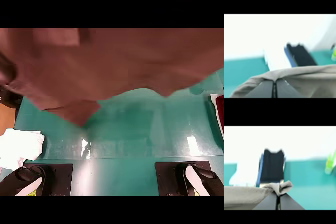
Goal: Fold the shirts.
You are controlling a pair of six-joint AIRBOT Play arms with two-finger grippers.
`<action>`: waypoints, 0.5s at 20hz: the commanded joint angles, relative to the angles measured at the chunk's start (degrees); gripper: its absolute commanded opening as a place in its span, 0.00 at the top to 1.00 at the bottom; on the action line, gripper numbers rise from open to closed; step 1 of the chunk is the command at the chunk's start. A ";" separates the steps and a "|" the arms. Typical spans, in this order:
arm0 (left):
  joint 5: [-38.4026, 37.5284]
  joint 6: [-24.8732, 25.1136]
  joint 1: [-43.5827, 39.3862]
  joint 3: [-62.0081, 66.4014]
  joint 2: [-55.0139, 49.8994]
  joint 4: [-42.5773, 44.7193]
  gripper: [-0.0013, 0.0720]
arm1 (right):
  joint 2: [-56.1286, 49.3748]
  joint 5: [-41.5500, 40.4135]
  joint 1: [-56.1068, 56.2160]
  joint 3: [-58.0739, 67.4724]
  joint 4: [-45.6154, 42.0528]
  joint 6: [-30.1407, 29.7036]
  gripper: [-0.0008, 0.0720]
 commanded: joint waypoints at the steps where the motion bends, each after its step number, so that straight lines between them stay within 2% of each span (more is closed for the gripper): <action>1: 2.49 1.99 0.11 5.73 0.26 0.76 0.95 | 0.13 3.28 -0.07 10.14 -3.06 0.74 0.97; 6: 2.05 1.99 0.11 -3.48 -0.24 4.17 0.95 | -10.45 15.21 -0.02 21.86 -2.97 0.74 0.97; 10: -4.52 2.01 0.11 -13.77 -7.50 6.01 0.95 | -17.11 16.44 0.02 11.65 -2.51 0.70 0.97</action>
